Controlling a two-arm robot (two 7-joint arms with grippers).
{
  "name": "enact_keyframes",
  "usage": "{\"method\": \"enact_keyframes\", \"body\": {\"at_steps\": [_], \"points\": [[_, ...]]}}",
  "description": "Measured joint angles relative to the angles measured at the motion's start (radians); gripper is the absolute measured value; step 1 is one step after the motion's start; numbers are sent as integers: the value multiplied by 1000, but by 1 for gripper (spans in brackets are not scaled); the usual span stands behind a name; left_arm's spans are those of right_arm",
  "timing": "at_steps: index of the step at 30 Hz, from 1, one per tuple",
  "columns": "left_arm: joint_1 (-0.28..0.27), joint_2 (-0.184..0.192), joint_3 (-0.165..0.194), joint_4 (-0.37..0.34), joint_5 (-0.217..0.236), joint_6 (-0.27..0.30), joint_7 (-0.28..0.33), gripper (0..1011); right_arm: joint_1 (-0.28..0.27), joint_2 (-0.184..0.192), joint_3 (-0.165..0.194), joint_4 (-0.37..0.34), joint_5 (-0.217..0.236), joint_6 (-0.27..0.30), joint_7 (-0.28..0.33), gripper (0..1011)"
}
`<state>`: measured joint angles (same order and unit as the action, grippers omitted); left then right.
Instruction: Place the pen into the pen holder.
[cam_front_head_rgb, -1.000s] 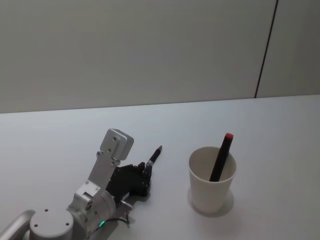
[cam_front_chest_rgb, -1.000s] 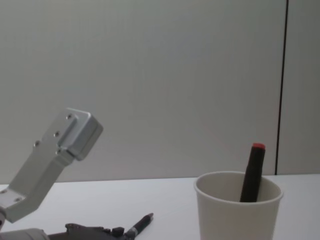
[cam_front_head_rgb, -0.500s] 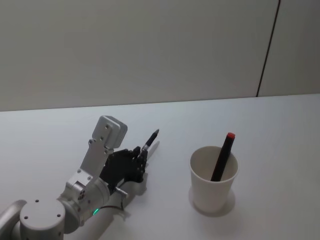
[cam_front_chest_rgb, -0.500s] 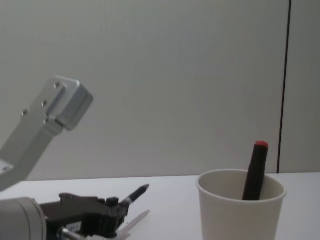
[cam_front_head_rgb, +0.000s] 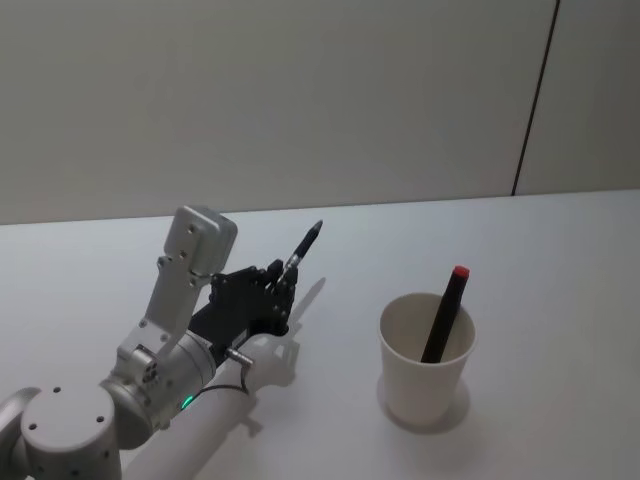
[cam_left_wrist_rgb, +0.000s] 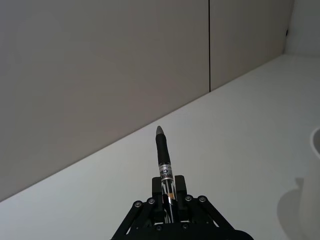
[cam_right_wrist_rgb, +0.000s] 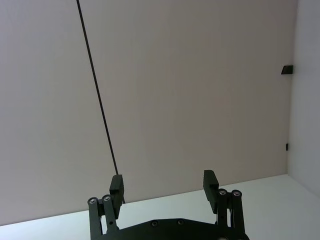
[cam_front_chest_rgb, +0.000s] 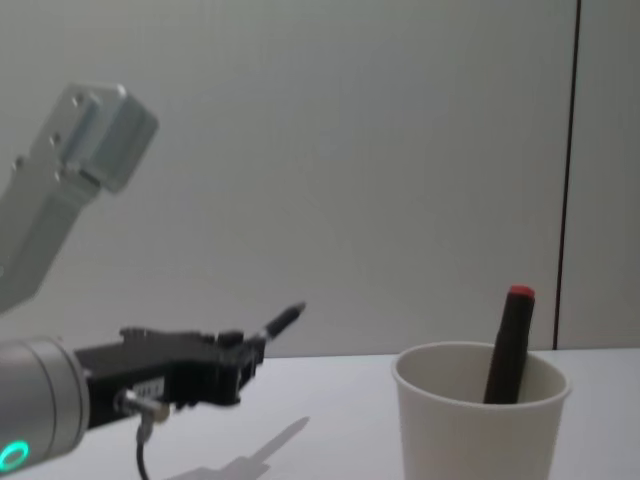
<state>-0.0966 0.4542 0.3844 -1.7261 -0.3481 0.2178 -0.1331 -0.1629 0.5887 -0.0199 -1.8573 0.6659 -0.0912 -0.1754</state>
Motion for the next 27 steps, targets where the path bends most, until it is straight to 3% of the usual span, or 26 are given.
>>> {"method": "enact_keyframes", "body": {"at_steps": [18, 27], "points": [[-39, -25, -33, -45, -112, -206, -92, 151, 0, 0, 0, 0, 0, 0, 0, 1001], [-63, -44, -41, -58, -151, -267, -131, 151, 0, 0, 0, 0, 0, 0, 0, 1001]]}}
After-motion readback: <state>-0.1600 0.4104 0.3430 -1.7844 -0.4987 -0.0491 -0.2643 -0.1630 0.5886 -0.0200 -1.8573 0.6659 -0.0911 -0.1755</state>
